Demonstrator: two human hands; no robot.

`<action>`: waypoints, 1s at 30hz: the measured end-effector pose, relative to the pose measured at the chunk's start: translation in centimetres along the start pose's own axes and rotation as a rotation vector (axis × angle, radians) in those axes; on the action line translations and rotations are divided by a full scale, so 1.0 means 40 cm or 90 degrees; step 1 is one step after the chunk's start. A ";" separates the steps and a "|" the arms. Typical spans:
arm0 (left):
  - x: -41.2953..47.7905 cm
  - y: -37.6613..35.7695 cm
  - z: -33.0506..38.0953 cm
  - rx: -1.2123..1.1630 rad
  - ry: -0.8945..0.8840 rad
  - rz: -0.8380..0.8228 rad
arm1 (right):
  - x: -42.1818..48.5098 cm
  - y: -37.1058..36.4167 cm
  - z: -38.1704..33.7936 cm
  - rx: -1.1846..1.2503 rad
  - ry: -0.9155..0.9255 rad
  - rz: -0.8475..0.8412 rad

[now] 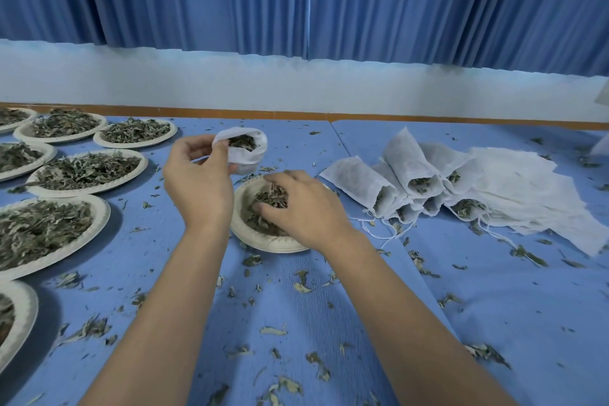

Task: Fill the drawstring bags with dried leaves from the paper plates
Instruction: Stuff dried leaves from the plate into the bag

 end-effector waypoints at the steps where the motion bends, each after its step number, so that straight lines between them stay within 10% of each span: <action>1: -0.003 -0.003 -0.005 0.007 0.004 -0.005 | -0.002 0.011 0.001 -0.014 -0.010 0.031; 30: -0.014 -0.043 -0.035 0.361 -0.025 -0.202 | -0.006 -0.005 -0.016 -0.088 -0.072 0.032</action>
Point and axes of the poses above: each hand's wrist, its own x-axis towards the middle knuckle, its own y-axis out of the back of the hand, z = x × y, the point moved 8 cm from there along x, towards the middle knuckle, and after that the axes turned 2 degrees about -y, right-handed, at the moved point
